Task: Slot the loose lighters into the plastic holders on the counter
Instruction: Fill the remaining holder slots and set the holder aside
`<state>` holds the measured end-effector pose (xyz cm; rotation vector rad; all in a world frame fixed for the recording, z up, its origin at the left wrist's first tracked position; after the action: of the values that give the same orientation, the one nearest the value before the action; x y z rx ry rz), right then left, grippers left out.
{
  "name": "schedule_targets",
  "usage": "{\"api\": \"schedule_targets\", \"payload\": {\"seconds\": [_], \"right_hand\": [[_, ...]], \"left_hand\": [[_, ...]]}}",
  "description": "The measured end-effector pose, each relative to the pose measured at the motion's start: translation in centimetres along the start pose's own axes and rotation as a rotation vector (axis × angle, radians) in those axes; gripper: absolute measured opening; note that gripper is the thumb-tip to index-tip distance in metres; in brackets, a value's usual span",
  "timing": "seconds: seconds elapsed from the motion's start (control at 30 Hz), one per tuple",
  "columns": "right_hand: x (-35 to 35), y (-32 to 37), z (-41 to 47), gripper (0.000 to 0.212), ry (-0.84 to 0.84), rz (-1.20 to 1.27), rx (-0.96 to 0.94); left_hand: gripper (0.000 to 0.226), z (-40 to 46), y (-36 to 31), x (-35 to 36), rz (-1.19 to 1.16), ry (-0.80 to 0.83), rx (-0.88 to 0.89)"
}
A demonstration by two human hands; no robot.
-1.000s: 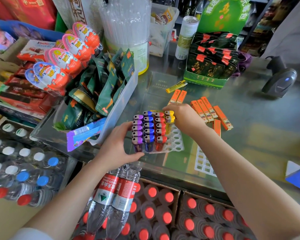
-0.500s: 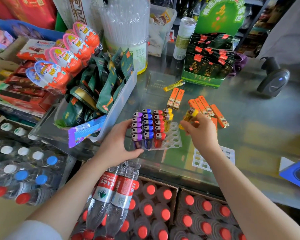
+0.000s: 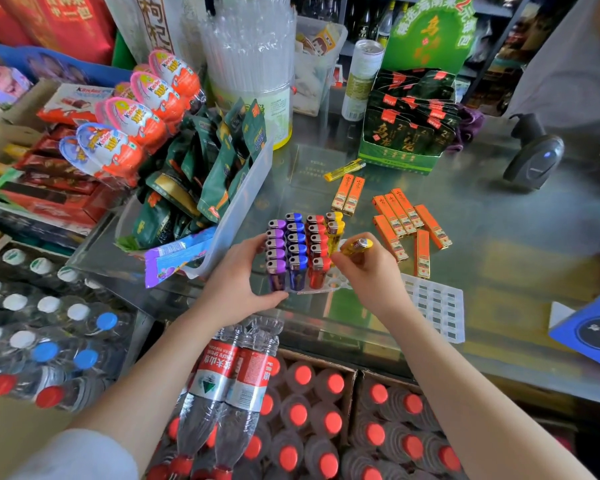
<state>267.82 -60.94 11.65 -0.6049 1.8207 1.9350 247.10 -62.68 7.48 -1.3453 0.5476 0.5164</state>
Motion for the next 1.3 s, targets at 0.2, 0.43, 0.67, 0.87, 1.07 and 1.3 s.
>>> {"api": "schedule_targets", "payload": {"seconds": [0.2, 0.43, 0.67, 0.87, 1.07, 1.3], "right_hand": [[0.7, 0.5, 0.4, 0.015, -0.013, -0.121, -0.014], [1.5, 0.8, -0.1, 0.072, -0.009, -0.123, -0.033], [1.4, 1.0, 0.8, 0.072, 0.065, -0.483, -0.203], [-1.5, 0.8, 2.9, 0.062, 0.236, -0.495, -0.283], [-1.0, 0.9, 10.2, 0.034, -0.006, -0.424, -0.266], [2.1, 0.2, 15.9, 0.037, 0.078, -0.814, -0.287]], "left_hand": [[0.074, 0.0, 0.2, 0.1, -0.010, 0.001, -0.012], [0.074, 0.0, 0.1, 0.1, -0.005, 0.001, -0.007], [0.075, -0.2, -0.5, -0.2, -0.002, -0.012, -0.001], [0.074, 0.2, 0.2, 0.2, -0.015, -0.033, -0.035], [0.069, 0.3, 0.2, 0.3, -0.023, -0.065, -0.044], [0.063, 0.2, -0.1, 0.1, 0.009, -0.072, -0.042]]}}
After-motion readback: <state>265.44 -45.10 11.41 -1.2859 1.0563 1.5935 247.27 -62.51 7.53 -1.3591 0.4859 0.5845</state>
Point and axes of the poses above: each hand's wrist, its own z-axis towards the middle knuckle, its own x-axis out of the palm, y = z × x, the point moved 5 cm from there along z, towards the middle knuckle, and after that the axes turned 5 degrees about -y, right-handed, at the moved point
